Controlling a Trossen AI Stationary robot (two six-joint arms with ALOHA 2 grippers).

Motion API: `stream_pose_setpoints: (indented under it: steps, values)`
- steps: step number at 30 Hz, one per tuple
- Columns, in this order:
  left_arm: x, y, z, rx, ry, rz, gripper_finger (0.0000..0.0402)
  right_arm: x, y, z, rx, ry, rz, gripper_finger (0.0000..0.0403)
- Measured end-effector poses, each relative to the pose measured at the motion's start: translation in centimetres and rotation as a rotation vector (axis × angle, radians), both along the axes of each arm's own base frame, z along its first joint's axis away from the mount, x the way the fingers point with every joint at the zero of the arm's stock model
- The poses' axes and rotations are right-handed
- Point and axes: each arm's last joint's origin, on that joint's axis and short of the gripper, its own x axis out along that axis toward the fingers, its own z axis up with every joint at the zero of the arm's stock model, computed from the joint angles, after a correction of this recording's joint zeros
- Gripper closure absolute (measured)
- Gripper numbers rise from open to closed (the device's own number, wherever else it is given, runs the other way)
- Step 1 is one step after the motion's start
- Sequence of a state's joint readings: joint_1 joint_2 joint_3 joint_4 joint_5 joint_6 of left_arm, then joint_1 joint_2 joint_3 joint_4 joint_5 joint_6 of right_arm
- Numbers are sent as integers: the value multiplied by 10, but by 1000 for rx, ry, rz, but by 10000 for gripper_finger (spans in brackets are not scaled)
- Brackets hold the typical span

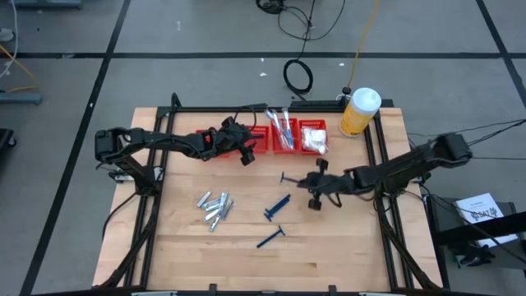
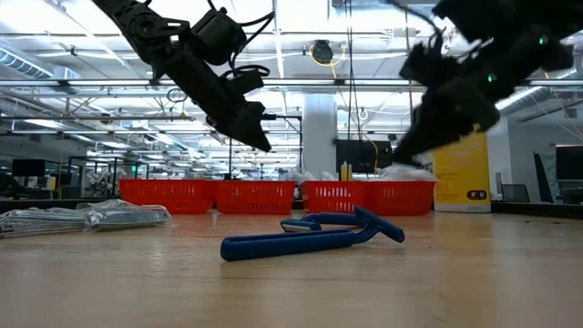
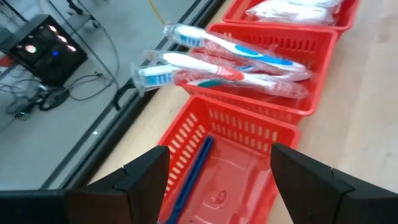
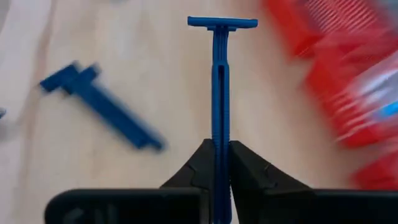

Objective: Pick & Place Travel size toiletries
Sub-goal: Put the top razor into the horizontal right red bin

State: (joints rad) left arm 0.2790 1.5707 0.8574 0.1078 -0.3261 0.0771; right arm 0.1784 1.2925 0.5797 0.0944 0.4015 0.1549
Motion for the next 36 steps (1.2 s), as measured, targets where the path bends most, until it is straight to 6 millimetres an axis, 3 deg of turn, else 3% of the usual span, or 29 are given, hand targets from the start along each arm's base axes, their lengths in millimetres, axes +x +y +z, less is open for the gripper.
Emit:
stream_pose_setpoints:
  steps: [6,9,13,19,24,36]
  values:
    - [5,-3,4,-88,-89,-107,133,-1,-20,48,-205,-292,-66,384]
    - [12,-8,12,-127,-202,-262,133,1,-27,57,-231,-490,-27,384]
    - [21,-21,29,-123,-383,-448,133,0,-37,50,-208,-680,57,384]
    - [29,-49,53,-36,-606,-612,133,2,-47,30,-124,-719,90,384]
    - [32,-64,56,36,-621,-618,133,11,-48,29,-113,-733,100,384]
    - [32,-65,57,47,-630,-603,133,18,-42,38,-60,-784,178,384]
